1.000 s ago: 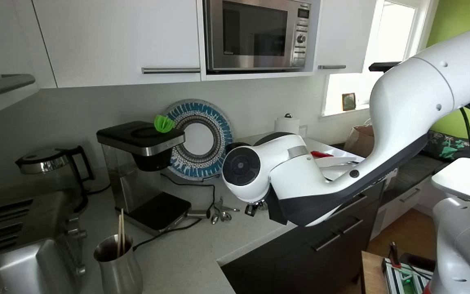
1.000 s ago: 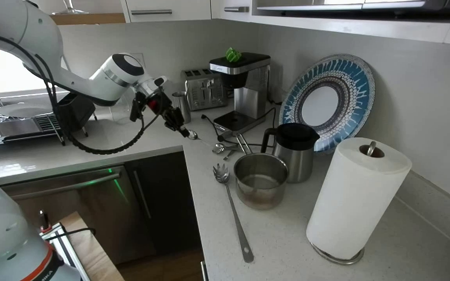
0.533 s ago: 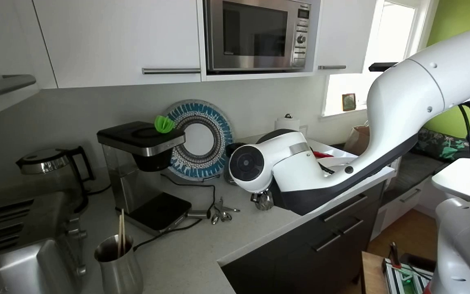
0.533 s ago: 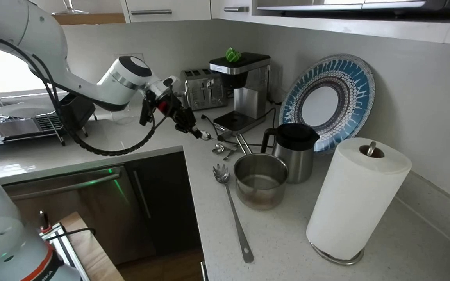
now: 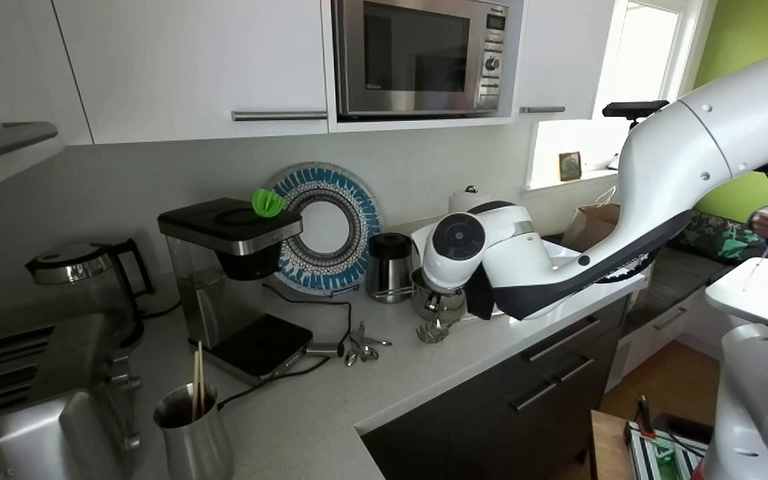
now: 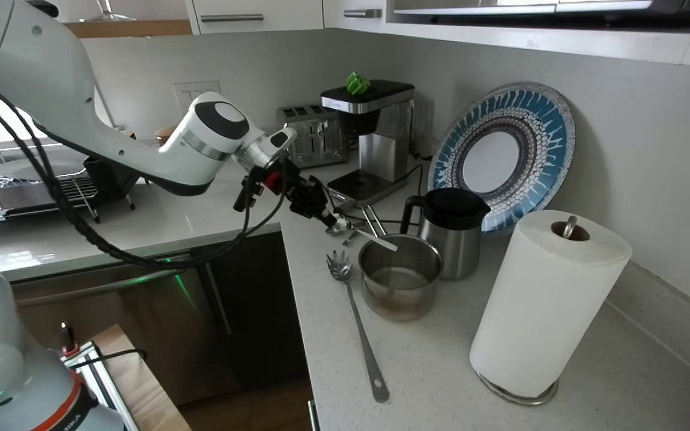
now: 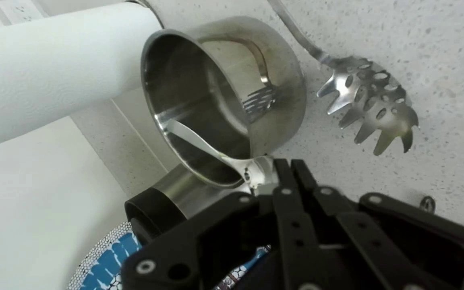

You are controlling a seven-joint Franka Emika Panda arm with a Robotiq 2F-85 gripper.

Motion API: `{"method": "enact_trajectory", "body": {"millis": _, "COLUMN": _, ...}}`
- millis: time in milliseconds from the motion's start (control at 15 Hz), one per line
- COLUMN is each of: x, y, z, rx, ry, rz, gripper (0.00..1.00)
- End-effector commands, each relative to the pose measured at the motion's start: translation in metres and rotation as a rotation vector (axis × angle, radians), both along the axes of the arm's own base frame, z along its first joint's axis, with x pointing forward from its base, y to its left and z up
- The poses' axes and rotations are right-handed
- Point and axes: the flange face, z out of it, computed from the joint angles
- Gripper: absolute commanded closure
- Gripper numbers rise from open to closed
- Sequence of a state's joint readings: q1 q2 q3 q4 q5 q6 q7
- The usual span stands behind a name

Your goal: Pick up one silver spoon and put it in the silver pot

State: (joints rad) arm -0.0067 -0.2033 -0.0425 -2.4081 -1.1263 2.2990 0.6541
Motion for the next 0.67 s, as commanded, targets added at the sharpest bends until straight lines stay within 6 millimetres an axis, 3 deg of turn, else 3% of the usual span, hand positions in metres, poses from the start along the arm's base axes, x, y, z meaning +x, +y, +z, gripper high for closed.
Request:
{"method": "enact_trajectory", "body": {"millis": 0, "x": -0.005, "y": -0.012, "z": 0.000, "rx": 0.029, "ry": -0.014, "rz": 0.002, "gripper": 0.96}}
{"method": "enact_trajectory", "body": {"millis": 267, "x": -0.015, "y": -0.029, "z": 0.006, "rx": 0.049, "ry": -0.023, "rz": 0.024, "gripper": 0.99}}
{"method": "enact_trajectory", "body": {"millis": 600, "x": -0.026, "y": -0.089, "z": 0.016, "rx": 0.173, "ry": -0.086, "rz": 0.047, "gripper": 0.99}}
